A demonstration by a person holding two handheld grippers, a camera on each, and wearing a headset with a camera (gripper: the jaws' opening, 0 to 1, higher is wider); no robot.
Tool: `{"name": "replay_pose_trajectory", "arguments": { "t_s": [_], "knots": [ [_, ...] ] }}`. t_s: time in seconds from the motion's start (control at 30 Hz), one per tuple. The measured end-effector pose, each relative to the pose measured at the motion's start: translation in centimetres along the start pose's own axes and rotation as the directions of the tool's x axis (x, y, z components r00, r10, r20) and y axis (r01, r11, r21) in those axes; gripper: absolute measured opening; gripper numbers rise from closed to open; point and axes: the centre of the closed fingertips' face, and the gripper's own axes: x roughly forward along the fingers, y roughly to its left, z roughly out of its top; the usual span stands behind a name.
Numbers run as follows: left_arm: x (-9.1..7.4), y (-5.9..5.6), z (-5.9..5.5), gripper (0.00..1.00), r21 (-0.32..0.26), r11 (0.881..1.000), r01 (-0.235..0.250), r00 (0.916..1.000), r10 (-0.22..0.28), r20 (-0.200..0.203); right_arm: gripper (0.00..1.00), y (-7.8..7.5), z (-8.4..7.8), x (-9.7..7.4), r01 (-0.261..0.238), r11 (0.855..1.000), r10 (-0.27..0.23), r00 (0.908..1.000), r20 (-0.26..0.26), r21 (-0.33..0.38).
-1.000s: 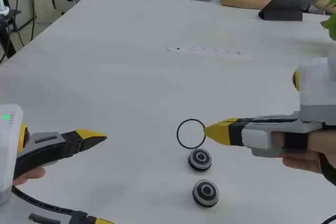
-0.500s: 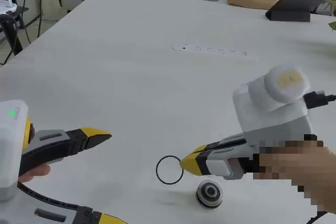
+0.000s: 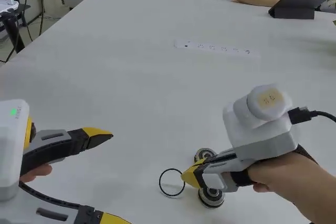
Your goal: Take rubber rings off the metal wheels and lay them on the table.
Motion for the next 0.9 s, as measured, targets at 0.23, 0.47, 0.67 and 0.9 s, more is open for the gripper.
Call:
{"name": "replay_pose_trajectory", "arguments": {
  "t_s": [0.23,0.47,0.67,0.9],
  "knots": [
    [0.0,-0.1,-0.1,0.94,0.001,1.0,0.003,1.0,-0.003,-0.008,0.0,-0.2,-0.2,0.3,0.006,1.0,-0.006,0.9999,0.01,0.026],
    [-0.1,0.0,-0.1,0.93,0.003,1.0,-0.001,1.0,0.001,-0.006,0.05,-1.0,-0.2,-0.1,0.044,0.999,-0.044,0.9989,0.011,0.025],
    [-0.1,0.0,-0.2,0.93,0.007,1.0,0.005,1.0,-0.005,-0.009,0.07,-1.1,0.8,-1.2,0.047,0.998,-0.049,0.9972,0.056,0.038],
    [-0.1,0.1,-0.1,0.93,0.006,1.0,0.004,1.0,-0.004,-0.003,0.08,-1.0,2.7,-3.2,0.058,0.998,-0.06,0.9912,0.118,0.012]
  ]
}}
